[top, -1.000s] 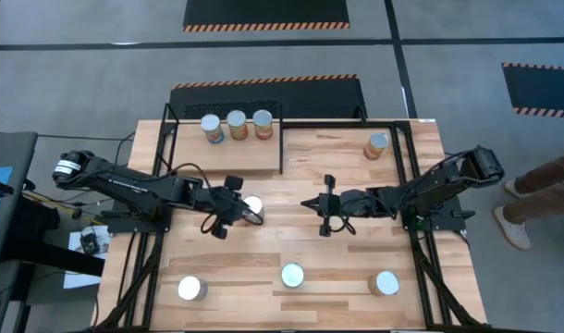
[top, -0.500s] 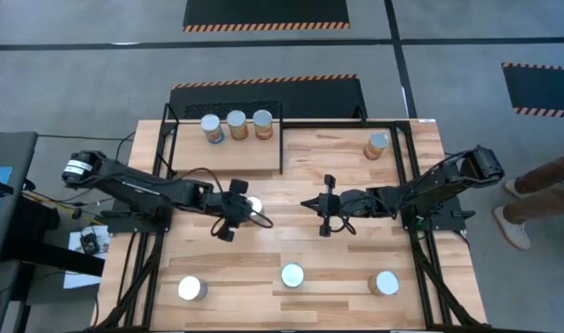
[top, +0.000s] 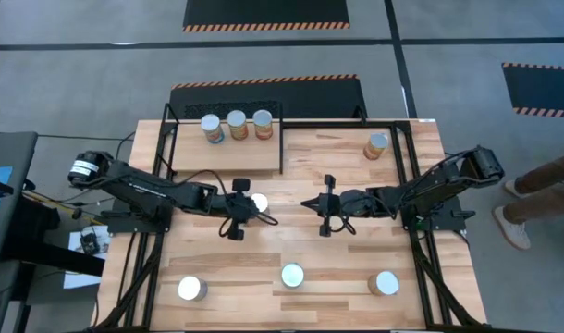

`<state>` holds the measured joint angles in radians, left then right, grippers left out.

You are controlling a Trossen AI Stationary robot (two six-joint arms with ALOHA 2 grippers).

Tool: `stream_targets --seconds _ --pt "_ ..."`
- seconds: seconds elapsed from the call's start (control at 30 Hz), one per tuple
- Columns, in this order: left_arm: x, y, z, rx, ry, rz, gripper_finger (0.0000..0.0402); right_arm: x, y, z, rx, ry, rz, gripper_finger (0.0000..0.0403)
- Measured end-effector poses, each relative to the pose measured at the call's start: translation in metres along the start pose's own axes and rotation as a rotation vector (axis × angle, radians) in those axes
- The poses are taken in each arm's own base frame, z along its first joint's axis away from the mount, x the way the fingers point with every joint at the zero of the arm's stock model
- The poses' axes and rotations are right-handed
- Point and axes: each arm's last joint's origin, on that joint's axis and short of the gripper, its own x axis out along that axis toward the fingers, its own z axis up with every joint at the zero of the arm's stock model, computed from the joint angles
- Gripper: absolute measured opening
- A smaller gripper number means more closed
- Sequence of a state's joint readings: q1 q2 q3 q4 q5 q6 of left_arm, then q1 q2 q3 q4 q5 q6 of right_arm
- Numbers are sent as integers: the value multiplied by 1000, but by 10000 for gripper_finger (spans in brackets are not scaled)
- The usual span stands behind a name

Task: Pick and place cans onto a shelf
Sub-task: Put the top middle canned peaches on the shelf

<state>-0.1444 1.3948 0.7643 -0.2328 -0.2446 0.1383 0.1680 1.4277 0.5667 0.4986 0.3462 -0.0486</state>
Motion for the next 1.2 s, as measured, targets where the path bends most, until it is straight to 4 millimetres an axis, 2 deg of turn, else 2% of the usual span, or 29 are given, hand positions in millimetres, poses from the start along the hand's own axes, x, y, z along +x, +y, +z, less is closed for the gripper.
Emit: stream_targets --seconds 0.07,0.17,0.27,0.4,0.5,0.63,0.9,1.2 --pt "-3 1 0 22 0 -2 8 0 0 0 3 -1 0 16" --pt "-17 6 1 57 35 24 3 0 0 0 4 0 0 19" --pt "-46 17 13 66 55 97 1 0 0 0 5 0 0 19" --pt "-90 33 14 82 123 146 0 0 0 0 7 3 1 16" --pt "-118 47 2 80 199 166 0 0 0 -1 16 11 2 15" --pt "-138 62 -26 96 330 184 0 0 0 -2 18 14 2 18" --pt "-154 92 -66 48 437 264 0 0 0 -2 17 15 2 15" --pt "-146 113 -103 113 432 243 0 0 0 -2 16 19 3 18"
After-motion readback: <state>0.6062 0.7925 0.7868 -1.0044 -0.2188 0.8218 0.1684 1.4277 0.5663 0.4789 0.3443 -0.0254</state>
